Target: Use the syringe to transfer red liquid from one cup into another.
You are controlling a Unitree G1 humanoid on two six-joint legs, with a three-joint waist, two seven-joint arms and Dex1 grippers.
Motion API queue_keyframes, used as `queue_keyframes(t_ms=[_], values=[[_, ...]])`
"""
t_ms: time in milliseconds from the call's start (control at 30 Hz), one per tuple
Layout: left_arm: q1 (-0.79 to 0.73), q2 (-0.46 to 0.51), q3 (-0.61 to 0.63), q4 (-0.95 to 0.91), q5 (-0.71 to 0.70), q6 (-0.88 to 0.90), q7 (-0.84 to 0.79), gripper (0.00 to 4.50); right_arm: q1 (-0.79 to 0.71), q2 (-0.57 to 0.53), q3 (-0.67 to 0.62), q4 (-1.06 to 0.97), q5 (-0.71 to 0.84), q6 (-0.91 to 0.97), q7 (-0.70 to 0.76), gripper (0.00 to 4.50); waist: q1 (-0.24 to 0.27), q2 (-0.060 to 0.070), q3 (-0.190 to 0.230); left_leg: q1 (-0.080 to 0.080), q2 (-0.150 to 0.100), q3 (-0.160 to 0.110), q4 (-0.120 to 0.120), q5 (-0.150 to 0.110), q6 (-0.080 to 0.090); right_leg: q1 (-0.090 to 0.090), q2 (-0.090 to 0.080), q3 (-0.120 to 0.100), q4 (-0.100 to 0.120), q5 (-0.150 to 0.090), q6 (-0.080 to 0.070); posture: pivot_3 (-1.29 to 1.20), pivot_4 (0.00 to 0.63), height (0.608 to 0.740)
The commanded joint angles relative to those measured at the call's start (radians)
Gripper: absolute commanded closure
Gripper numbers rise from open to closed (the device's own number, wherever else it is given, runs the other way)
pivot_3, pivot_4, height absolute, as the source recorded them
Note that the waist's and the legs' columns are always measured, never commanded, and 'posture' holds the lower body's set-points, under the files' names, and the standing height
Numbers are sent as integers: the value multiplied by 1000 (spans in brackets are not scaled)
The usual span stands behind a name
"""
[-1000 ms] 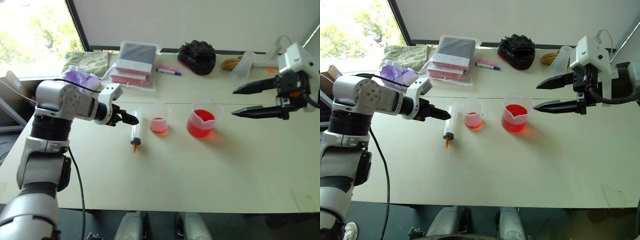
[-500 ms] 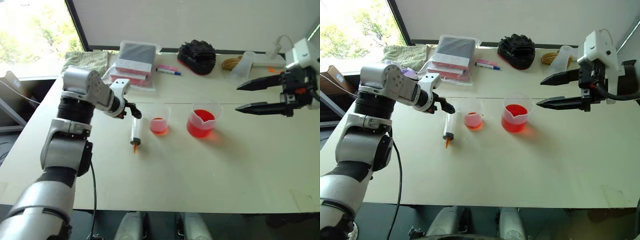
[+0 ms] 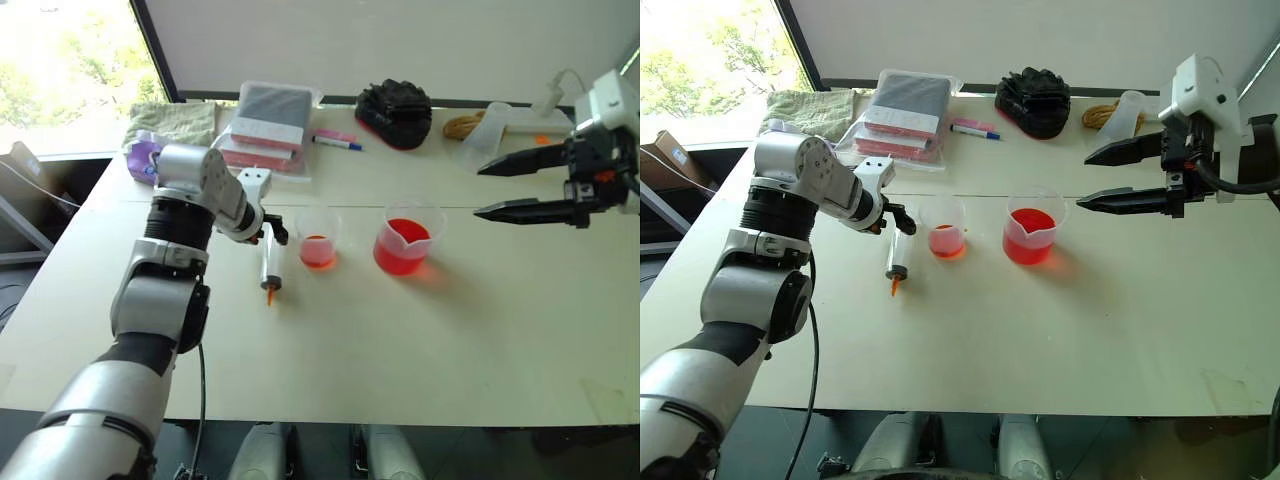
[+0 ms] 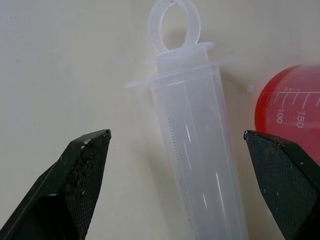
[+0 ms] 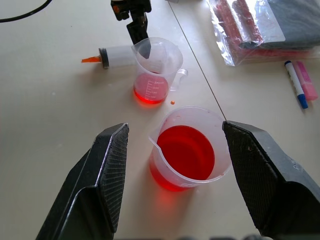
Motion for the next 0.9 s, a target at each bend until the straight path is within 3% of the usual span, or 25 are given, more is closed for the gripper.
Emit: queue_keyframes(t_ms=[33,900], values=[[4,-18,45,14,56,4,35,17,-31,5,-22,-6,3,-2,-7,1391,0,0,0,0,0,0,0,0,0,0,0,0,0,0,0,0,150,740],[-35,-182,296,151,195,8,174,17,-44,25,-28,-39,9,33,-50,1391,4,0,0,1,-1,0,0,1,-2,1,-1,0,1,0,0,0,150,740]])
